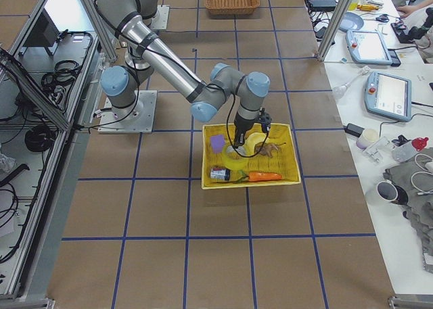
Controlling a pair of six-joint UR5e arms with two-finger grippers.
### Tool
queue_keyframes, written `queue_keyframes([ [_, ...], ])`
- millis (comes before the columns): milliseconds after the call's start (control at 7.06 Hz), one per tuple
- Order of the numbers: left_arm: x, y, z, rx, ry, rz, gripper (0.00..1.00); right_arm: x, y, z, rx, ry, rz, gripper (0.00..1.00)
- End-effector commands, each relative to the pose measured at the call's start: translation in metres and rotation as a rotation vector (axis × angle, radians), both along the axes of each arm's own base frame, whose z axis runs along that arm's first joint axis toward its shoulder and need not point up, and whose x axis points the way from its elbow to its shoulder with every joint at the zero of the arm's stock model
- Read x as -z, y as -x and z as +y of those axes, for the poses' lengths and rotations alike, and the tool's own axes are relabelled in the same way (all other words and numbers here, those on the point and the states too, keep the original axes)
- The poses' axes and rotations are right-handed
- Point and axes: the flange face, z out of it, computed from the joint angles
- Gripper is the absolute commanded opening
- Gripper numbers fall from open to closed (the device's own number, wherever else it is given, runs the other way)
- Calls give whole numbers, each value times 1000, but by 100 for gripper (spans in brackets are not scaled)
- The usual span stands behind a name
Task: Transfer tape with both arms
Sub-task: 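Lower the right gripper and grasp the yellow tape roll's rim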
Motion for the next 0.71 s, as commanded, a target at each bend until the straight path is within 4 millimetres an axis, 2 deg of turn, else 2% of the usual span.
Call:
queue_keyframes([
  [0,0,0,0,-1,0,1,100,-41,-35,-8,-63,65,28,0],
  [283,0,0,0,-1,0,0,100,-74,-105,-32,-155,135,52,0],
  [425,0,0,0,0,0,0,100,-83,-145,-42,-155,170,60,0],
  [566,0,0,0,-1,0,-2,100,-85,-193,-45,-128,192,52,0],
])
